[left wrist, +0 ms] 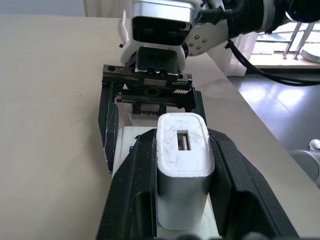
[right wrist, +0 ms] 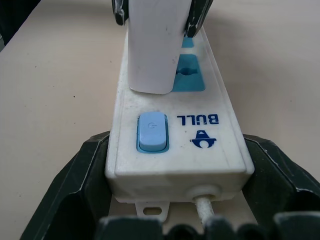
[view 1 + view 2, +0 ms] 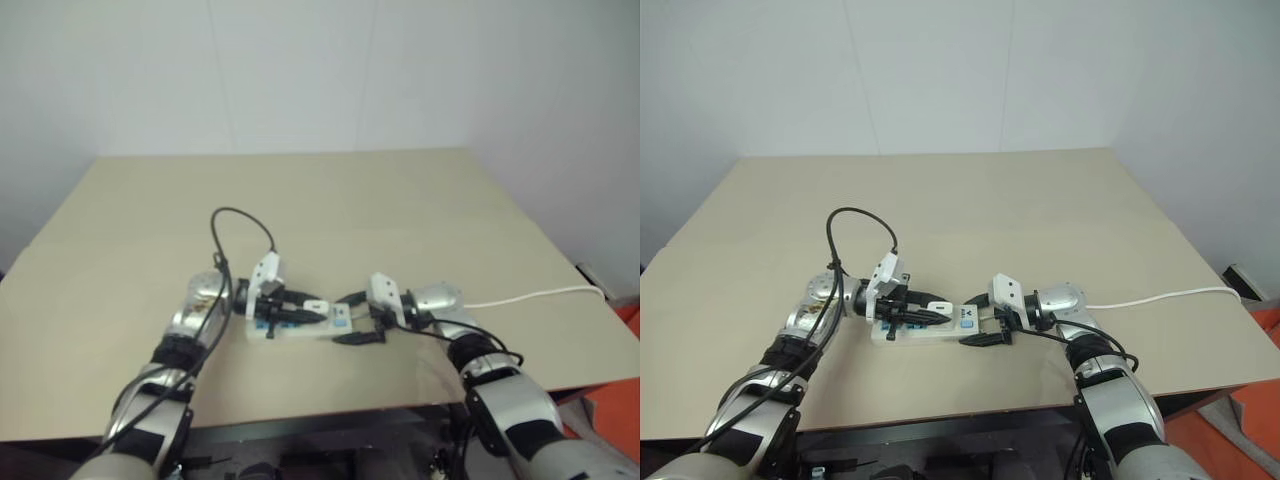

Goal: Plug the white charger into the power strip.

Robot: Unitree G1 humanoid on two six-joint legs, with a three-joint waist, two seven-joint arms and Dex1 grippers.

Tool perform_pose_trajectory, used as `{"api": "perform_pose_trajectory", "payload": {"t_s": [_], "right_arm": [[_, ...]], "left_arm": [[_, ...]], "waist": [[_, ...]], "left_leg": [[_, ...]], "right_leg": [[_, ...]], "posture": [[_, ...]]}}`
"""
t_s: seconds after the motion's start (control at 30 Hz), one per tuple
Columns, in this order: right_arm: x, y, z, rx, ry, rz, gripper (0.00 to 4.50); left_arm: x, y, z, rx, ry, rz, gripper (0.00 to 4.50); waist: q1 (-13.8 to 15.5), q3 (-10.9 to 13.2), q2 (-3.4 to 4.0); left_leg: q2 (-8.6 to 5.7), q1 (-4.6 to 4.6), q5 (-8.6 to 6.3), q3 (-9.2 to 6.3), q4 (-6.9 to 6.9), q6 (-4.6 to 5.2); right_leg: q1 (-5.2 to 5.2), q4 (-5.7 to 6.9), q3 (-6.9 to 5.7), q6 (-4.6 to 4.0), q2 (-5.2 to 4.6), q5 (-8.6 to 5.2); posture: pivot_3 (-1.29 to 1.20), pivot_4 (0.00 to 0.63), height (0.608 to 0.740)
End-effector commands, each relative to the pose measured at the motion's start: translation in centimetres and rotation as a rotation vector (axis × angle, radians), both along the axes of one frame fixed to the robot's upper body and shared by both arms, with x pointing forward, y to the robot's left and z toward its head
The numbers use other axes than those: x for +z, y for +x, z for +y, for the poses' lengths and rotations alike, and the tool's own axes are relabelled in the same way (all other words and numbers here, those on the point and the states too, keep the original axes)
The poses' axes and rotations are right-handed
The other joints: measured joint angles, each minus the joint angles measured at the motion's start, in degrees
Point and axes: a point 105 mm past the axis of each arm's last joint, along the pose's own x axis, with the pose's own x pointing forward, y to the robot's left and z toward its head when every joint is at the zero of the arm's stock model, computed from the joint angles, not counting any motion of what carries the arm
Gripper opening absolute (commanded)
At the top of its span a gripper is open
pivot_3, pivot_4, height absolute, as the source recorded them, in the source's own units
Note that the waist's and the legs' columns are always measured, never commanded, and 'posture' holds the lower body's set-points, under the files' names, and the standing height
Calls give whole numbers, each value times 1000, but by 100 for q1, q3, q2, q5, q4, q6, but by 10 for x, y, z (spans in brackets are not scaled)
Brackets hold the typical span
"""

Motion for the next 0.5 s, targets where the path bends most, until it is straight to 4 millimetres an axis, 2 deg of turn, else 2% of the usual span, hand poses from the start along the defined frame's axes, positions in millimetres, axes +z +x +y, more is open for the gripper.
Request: {"api": "perform_pose_trajectory", "payload": {"t_s": [0.03,0.5], "right_arm": [[-25,-6,-13,-33,-97,56,3409],[-28,-6,-14,-44,-111,56,3409]], "left_arm": [[-30,0,19,50,143,67,1014],[-41,2,24,91,171,116,1014]], "waist": [[3,-17,-2],[9,-71,-10]], "left_leg": [[0,3,0,0,-2,0],[0,7,0,0,-6,0]], "right_leg": [[3,-2,0,-1,0,-1],[5,-5,0,16,-1,-15]], "posture": [[0,150,740],[0,150,740]]}}
